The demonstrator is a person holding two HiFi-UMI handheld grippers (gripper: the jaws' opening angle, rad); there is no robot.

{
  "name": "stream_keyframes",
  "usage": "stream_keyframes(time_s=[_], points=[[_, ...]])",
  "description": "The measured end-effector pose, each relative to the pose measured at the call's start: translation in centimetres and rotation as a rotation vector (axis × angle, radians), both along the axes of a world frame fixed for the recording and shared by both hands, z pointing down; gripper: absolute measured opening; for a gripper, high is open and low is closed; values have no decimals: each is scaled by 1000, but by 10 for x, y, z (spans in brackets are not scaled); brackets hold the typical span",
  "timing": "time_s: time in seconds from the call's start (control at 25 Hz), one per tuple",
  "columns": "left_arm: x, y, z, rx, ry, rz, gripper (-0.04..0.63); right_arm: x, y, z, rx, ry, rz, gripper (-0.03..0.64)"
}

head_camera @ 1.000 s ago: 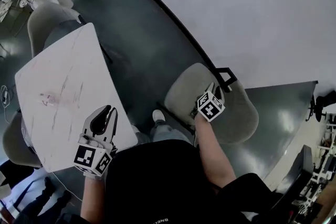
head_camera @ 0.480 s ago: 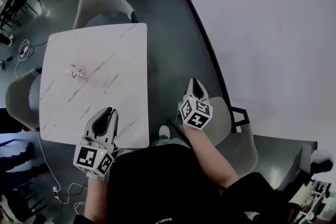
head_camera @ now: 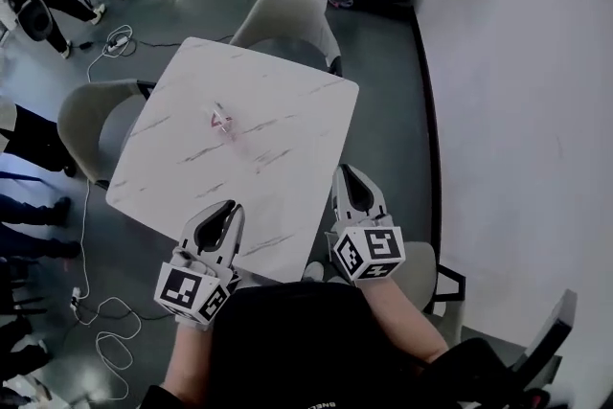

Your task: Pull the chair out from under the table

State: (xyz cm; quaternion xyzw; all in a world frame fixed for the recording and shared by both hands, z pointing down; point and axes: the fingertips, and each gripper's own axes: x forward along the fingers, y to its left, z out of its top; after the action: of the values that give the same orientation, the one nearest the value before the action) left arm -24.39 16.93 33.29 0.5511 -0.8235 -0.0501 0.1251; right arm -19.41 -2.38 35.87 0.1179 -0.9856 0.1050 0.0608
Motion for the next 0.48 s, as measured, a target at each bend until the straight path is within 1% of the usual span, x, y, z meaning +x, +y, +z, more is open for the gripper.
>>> stream_keyframes(time_s=[0.12, 0.24, 0.36, 0.48], points=[[-4, 13, -9, 12, -27, -31, 46, -17, 37, -23, 40, -47, -152, 20], [-6, 21, -17, 17, -60, -47, 46, -27, 65, -38, 86, -81, -263, 18], [-10, 28, -22, 28, -72, -65, 46, -34, 87, -47, 156, -106, -329, 17], [-13, 32, -26, 37, -80, -78, 46, -37, 101, -58, 191, -130, -368, 17]])
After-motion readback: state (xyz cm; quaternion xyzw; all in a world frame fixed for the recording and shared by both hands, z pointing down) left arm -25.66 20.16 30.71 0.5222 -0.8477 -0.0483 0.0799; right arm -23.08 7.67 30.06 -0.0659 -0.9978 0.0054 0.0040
